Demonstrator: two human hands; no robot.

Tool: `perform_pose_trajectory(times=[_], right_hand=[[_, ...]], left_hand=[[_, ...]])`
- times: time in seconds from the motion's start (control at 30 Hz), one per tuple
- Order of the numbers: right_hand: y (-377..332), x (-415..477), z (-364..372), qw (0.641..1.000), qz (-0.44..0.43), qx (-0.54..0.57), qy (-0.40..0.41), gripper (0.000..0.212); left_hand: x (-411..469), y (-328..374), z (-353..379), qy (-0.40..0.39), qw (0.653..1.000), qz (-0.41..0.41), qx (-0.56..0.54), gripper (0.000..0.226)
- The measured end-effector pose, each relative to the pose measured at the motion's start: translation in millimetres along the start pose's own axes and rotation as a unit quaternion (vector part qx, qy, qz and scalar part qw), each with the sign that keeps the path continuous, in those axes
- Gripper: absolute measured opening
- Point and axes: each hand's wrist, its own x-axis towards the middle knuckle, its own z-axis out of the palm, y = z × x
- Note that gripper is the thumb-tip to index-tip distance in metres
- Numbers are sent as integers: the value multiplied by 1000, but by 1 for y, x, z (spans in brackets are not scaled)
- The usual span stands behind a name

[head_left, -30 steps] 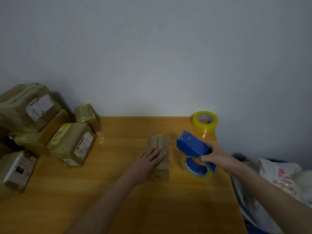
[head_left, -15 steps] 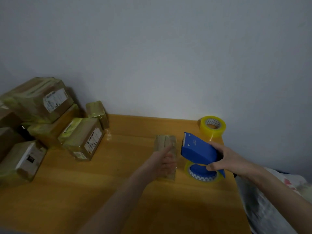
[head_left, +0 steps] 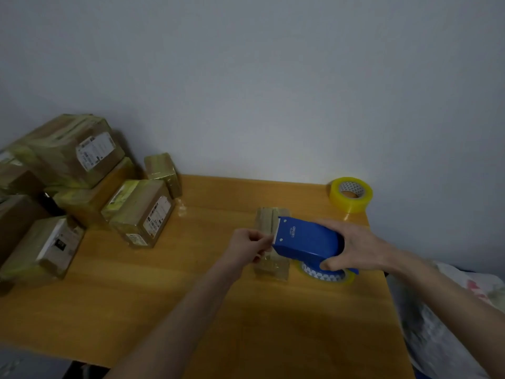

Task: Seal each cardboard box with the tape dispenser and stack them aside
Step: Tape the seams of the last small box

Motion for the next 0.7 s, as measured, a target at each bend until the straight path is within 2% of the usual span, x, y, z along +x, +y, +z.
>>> perform_pose_trajectory(times=[0.13, 0.27, 0.7], right_hand=[[8, -4, -11, 1000, 3, -19, -17, 63], [25, -12, -18, 998, 31, -38, -35, 63], [39, -2, 1, 995, 75, -57, -44, 63]], left_hand=[[-2, -5, -28, 47, 999, 4, 22, 18], [-4, -24, -51, 80, 996, -29, 21, 20], [8, -49, -39, 127, 988, -63, 64, 21]])
